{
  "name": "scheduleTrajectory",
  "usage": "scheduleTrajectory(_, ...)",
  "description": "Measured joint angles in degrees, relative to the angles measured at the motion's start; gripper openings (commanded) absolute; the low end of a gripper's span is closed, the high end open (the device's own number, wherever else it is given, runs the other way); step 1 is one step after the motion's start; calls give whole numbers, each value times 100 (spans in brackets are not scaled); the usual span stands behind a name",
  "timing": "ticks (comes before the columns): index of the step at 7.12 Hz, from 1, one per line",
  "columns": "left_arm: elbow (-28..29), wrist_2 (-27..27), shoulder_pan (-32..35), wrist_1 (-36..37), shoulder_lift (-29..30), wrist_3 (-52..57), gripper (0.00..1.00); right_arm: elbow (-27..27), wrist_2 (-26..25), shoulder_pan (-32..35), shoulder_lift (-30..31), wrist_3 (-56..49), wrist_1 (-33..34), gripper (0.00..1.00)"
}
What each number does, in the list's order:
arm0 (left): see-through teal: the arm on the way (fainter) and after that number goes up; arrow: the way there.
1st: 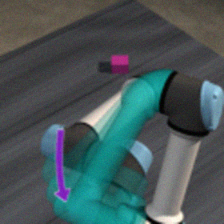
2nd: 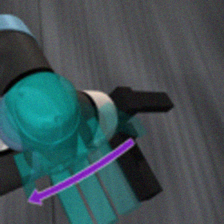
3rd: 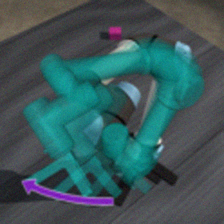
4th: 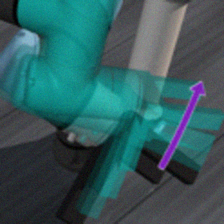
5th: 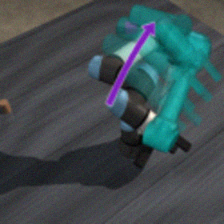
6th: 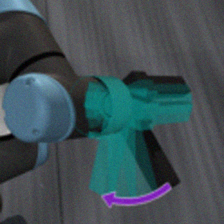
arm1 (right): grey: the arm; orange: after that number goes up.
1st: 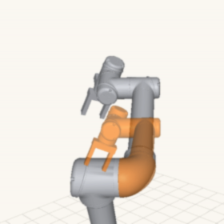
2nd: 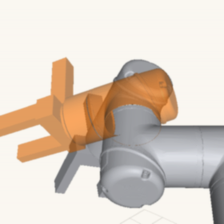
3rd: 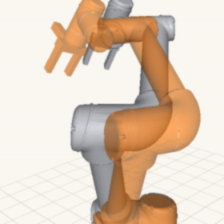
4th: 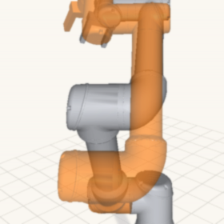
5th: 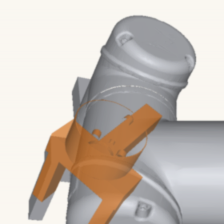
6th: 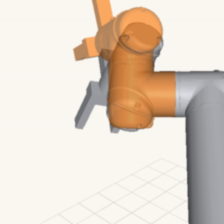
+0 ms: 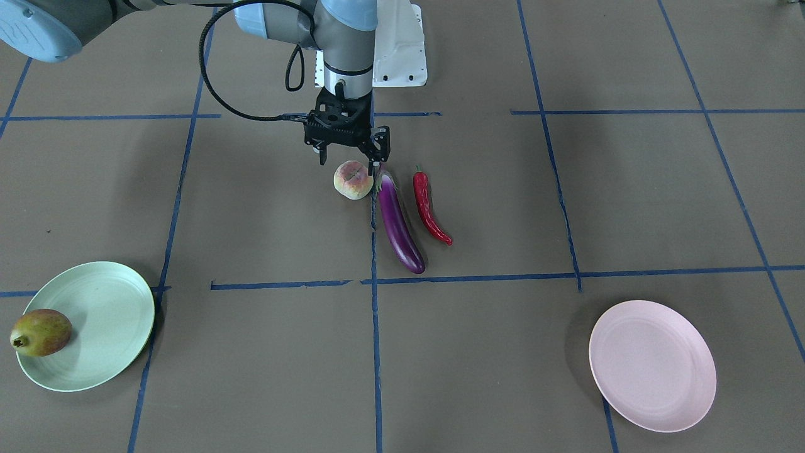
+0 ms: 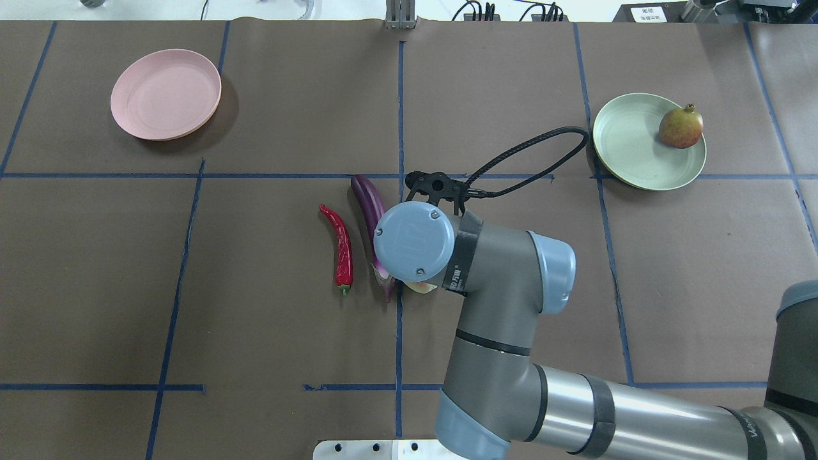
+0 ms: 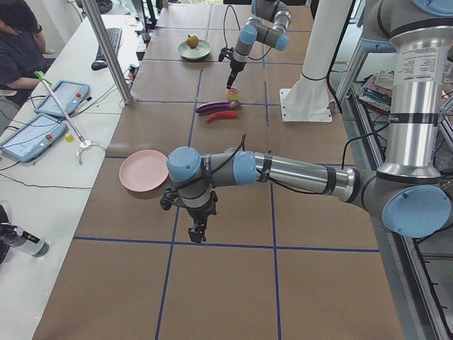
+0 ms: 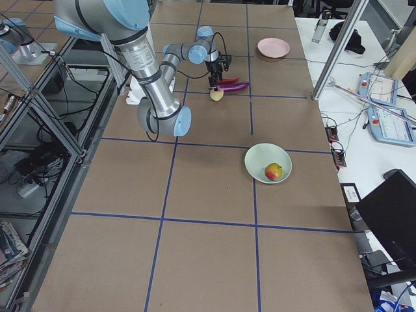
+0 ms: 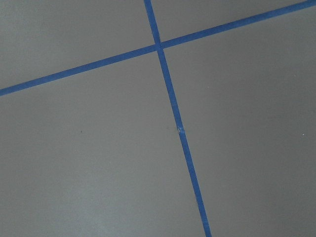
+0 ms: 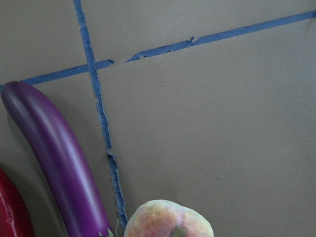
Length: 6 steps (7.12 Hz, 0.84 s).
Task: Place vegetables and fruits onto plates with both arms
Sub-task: 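Move the right gripper back to the halved fig and grasp it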
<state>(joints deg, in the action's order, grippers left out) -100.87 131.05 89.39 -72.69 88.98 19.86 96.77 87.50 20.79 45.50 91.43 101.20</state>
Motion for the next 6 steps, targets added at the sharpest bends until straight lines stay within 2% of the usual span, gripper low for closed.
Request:
scheduleTrajectory(2, -1, 0, 0, 1, -3, 0, 100, -429, -139, -86, -210, 132, 16, 100)
scheduleTrajectory(6, 26, 0, 0, -7, 2, 0, 100, -552, -218, -167, -206, 49, 285, 100)
